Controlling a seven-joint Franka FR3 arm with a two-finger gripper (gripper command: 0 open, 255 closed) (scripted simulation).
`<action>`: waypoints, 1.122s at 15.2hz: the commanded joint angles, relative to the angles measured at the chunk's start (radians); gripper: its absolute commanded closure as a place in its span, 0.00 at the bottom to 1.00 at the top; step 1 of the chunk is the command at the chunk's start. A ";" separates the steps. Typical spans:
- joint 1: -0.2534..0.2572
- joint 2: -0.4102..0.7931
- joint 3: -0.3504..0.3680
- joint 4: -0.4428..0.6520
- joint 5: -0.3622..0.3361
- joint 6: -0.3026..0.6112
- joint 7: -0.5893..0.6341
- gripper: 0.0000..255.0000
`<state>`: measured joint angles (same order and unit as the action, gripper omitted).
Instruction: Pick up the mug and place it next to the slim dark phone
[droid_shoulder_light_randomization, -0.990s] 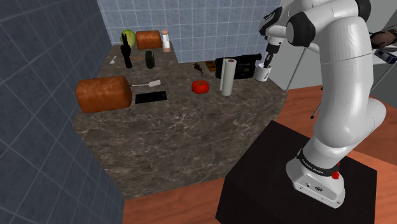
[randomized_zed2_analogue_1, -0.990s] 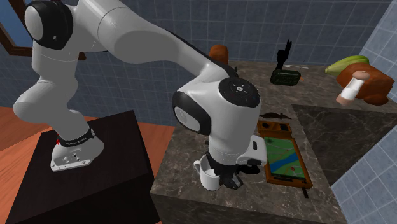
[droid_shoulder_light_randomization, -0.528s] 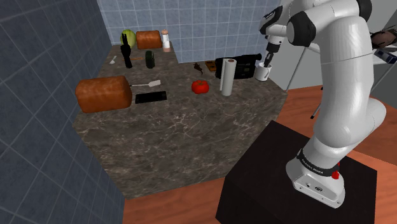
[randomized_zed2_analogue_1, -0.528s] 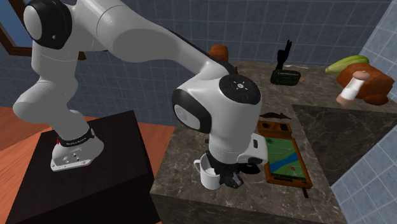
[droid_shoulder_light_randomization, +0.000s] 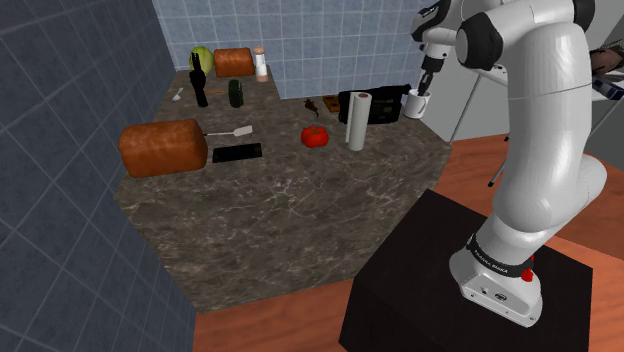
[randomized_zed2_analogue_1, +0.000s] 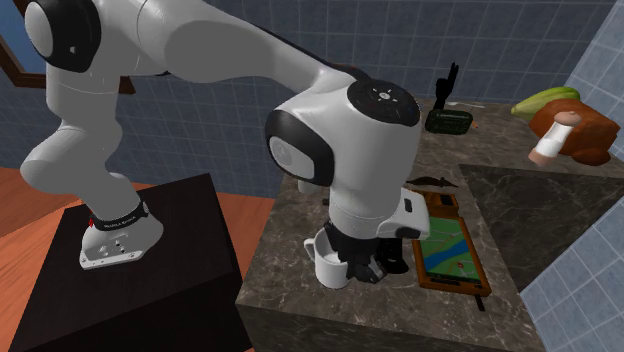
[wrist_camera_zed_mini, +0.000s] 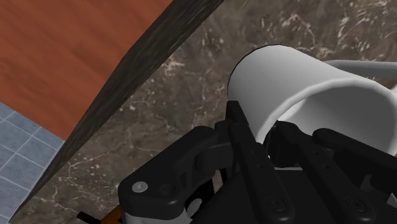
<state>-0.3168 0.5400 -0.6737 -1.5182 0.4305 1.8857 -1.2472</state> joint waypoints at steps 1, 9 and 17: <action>-0.001 -0.007 -0.003 0.020 -0.006 -0.024 0.007 1.00; -0.008 -0.029 -0.014 0.098 -0.026 -0.117 0.028 1.00; -0.026 -0.035 -0.020 0.200 -0.035 -0.219 0.046 1.00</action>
<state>-0.3430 0.5100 -0.6917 -1.3265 0.3984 1.6784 -1.2038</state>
